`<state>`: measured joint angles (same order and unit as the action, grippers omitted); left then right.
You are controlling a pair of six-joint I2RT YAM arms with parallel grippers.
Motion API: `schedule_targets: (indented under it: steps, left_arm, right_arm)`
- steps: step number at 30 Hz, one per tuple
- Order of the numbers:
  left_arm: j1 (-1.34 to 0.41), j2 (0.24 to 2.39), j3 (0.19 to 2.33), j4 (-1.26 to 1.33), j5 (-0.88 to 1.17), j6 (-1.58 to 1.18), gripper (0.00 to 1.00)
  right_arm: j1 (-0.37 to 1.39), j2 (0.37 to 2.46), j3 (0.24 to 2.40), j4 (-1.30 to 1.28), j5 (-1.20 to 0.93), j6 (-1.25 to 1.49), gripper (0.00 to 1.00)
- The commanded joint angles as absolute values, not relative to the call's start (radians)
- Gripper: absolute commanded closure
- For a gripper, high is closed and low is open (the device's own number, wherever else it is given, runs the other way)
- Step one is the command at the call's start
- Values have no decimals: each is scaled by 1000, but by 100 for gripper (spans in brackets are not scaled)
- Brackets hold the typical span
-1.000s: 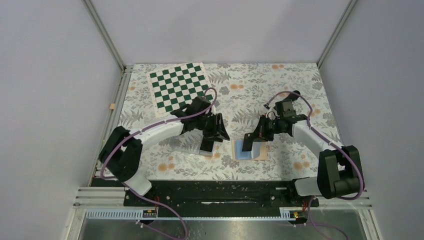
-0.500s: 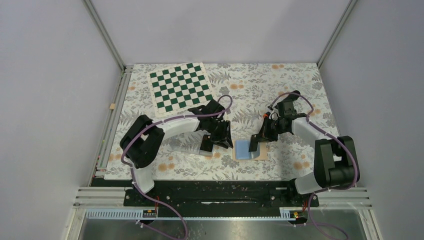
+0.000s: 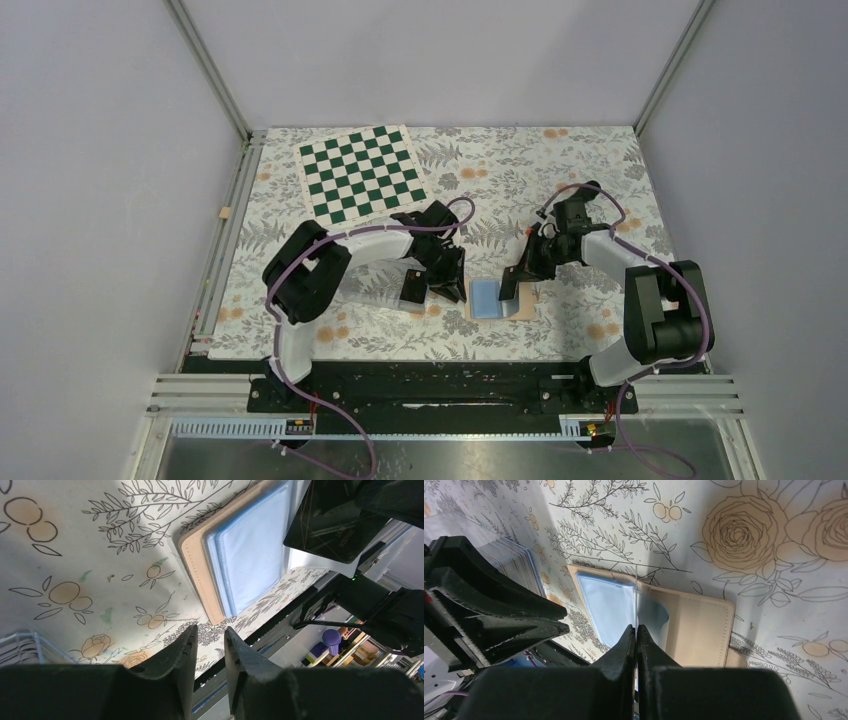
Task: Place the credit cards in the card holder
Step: Insert the credit card into the card holder.
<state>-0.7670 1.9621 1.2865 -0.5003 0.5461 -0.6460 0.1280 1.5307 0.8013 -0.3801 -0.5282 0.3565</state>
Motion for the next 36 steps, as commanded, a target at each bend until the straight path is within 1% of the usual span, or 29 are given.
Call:
schedule_targets:
  steps: [1, 10, 18, 30, 36]
  left_arm:
    - [-772, 1989, 1334, -523, 576, -615, 75]
    - [-772, 2039, 1357, -548, 590, -602, 78]
    - [-773, 2046, 1362, -560, 582, -597, 81]
    - [-772, 2048, 1350, -566, 572, -600, 87]
    - [-772, 2049, 1346, -567, 572, -599, 90]
  right_arm:
    - [123, 1555, 819, -329, -580, 373, 100]
    - [123, 1580, 811, -315, -609, 386, 100]
    - [122, 1583, 783, -268, -669, 410, 100]
    - [123, 1626, 762, -250, -670, 426, 100]
    - [123, 1641, 748, -219, -712, 448, 100]
